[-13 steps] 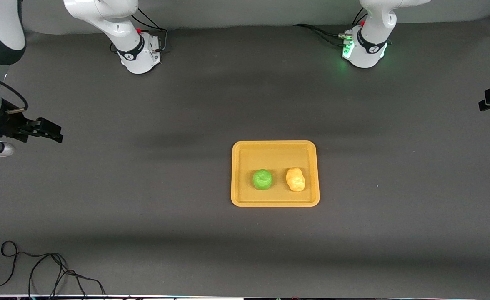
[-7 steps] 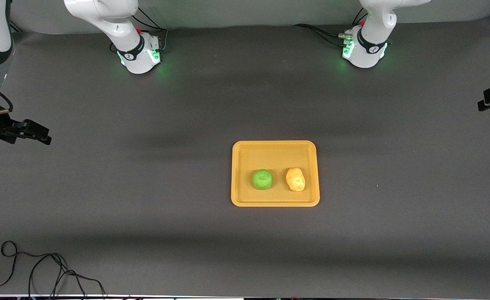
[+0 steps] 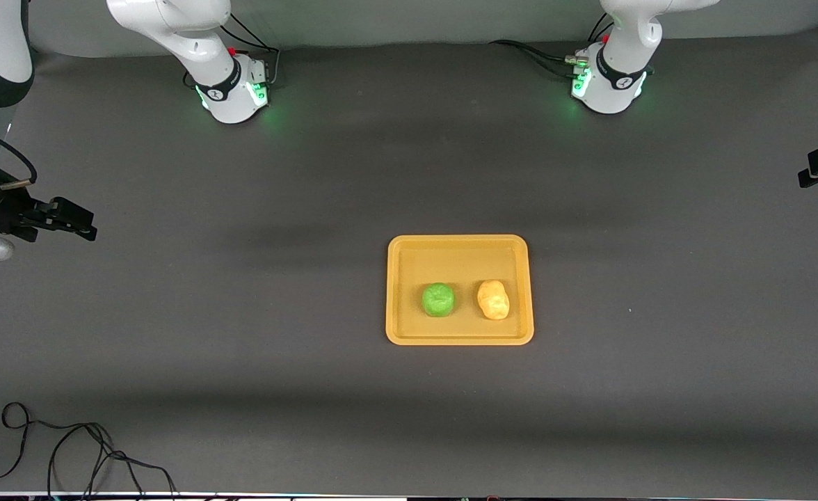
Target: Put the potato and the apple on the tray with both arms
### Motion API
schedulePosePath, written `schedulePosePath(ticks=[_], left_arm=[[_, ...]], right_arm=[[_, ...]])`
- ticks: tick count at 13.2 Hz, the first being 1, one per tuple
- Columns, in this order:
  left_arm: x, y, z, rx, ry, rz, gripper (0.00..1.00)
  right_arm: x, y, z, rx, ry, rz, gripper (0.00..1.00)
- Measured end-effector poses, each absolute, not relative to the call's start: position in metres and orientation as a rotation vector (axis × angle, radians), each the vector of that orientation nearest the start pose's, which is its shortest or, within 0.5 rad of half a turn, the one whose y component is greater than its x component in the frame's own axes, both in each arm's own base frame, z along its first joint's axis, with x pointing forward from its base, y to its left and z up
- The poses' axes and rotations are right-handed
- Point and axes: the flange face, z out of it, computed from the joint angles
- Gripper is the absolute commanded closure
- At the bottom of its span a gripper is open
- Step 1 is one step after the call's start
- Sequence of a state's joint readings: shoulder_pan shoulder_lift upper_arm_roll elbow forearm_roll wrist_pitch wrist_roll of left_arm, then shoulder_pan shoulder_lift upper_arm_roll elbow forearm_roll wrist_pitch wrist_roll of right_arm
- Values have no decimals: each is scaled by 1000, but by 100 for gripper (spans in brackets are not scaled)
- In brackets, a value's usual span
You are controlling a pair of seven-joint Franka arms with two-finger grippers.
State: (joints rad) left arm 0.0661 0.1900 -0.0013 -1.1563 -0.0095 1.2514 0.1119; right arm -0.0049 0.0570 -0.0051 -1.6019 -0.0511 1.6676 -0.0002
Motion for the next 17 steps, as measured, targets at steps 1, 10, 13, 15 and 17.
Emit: schedulePosePath(ticks=[1,10,13,15,17], left_arm=[[573,36,679,-3155,78,147,2],[573,36,679,-3155,78,146,2],[573,36,679,-3155,78,146,2],[573,36,679,-3155,78,146,2],[573,36,679,-3155,78,145,2]], right_arm=[[579,-12,586,-3193,11,-13,0],[573,-21,583,-3190,40,74,0],[568,-18,582,-3154,46,133,0],[566,-16,584,-3140,79,152,0],[566,-16,585,-3138,103,151,0]])
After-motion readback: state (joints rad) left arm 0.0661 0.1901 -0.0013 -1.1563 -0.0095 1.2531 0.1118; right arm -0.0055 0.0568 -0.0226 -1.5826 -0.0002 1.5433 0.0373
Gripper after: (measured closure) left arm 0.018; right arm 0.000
